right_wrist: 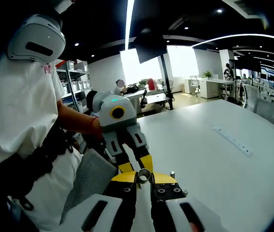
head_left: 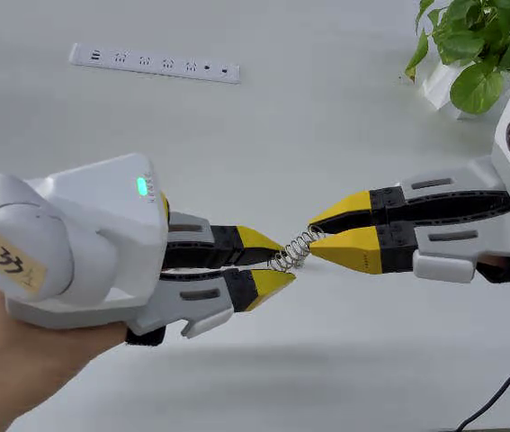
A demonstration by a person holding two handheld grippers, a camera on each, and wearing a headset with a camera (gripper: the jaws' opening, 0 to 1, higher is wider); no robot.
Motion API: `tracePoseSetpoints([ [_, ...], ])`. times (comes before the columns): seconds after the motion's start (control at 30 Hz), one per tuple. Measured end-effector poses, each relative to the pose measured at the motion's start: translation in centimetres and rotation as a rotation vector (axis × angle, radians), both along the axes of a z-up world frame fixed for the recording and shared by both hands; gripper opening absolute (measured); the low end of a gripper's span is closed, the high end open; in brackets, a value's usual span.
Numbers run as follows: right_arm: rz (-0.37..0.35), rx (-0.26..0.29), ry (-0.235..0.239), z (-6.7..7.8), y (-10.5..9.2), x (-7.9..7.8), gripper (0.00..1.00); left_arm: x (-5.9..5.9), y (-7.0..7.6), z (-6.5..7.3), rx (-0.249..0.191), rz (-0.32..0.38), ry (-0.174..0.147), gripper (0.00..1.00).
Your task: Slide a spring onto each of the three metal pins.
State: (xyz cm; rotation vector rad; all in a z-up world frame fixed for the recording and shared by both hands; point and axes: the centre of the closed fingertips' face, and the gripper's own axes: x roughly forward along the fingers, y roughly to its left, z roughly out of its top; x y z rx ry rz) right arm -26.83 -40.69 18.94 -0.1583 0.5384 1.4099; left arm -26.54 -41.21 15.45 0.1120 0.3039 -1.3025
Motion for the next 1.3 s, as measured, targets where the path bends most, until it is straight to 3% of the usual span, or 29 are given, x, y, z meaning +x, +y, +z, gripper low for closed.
tracePoseSetpoints([
  [0.47, 0.029, -0.049, -0.024, 0.05, 0.3, -0.2, 0.06, -0.19, -0.18, -0.28, 0.012, -0.011, -0.005, 0.07],
  [0.83, 0.045, -0.07, -0.044, 0.15, 0.23, -0.32, 0.06, -0.35, -0.37, -0.24, -0.023, -0.009, 0.032, 0.07],
  [1.3, 0.07, -0.091, -0.042, 0.33, 0.36, -0.54, 0.11, -0.5, -0.49, 0.12, -0.046, -0.018, 0.039, 0.07],
])
